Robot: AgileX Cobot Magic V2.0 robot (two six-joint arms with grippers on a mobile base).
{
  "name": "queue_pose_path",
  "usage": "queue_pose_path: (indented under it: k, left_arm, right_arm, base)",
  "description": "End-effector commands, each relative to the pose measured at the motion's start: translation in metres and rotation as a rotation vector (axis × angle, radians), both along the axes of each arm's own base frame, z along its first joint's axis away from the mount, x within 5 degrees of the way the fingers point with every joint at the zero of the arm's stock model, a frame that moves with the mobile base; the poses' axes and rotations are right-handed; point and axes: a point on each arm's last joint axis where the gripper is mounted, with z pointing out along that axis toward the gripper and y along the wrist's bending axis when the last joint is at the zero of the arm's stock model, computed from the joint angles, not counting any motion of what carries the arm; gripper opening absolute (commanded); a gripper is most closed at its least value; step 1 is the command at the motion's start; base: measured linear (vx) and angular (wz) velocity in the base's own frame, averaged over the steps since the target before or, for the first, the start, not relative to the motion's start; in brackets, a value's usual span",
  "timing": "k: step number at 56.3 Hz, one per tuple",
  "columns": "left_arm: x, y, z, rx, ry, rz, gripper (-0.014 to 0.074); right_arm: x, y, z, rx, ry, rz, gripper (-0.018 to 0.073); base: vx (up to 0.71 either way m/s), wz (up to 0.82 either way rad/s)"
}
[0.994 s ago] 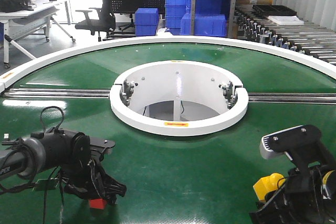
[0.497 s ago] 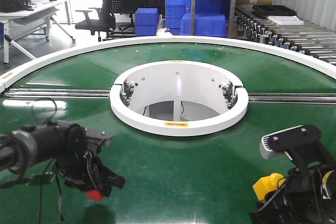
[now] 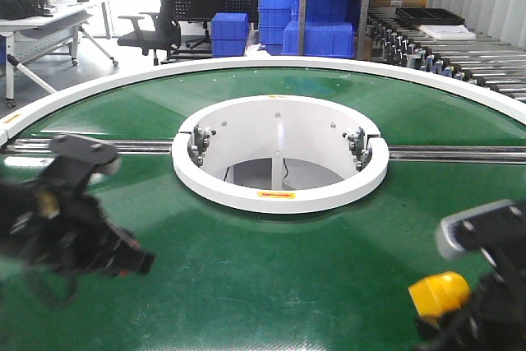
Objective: Pick red and yellow blocks into blue bin
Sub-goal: 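Lower the left gripper onto the red cube and close it, then lift both held blocks off the conveyor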
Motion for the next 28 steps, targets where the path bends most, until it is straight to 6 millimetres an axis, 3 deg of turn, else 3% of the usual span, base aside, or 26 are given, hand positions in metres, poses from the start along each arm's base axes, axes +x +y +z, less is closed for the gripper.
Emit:
queue_pose_path:
  k: [1,15,28]
  left_arm:
    - [-0.036,0.008,0.027,-0.071,-0.152,-0.021,0.0278]
    - [-0.114,0.037,0.028,-0.136,-0.249,-0.036,0.0278]
    - [-0.145,0.051,0.022,-0.149,-0.314,-0.047,0.0278]
  right_arm:
    - [-0.011,-0.004,0.014,0.027,-0.126,0.015,0.0172]
    - [-0.036,-0.013,0.015,0.011,-0.083,0.005,0.0172]
    - [-0.039,-0.014,0.016,0.016,-0.082,0.002,0.0172]
  base:
    - [0.00,0.00]
    - [0.00,0.00]
    - [0.00,0.00]
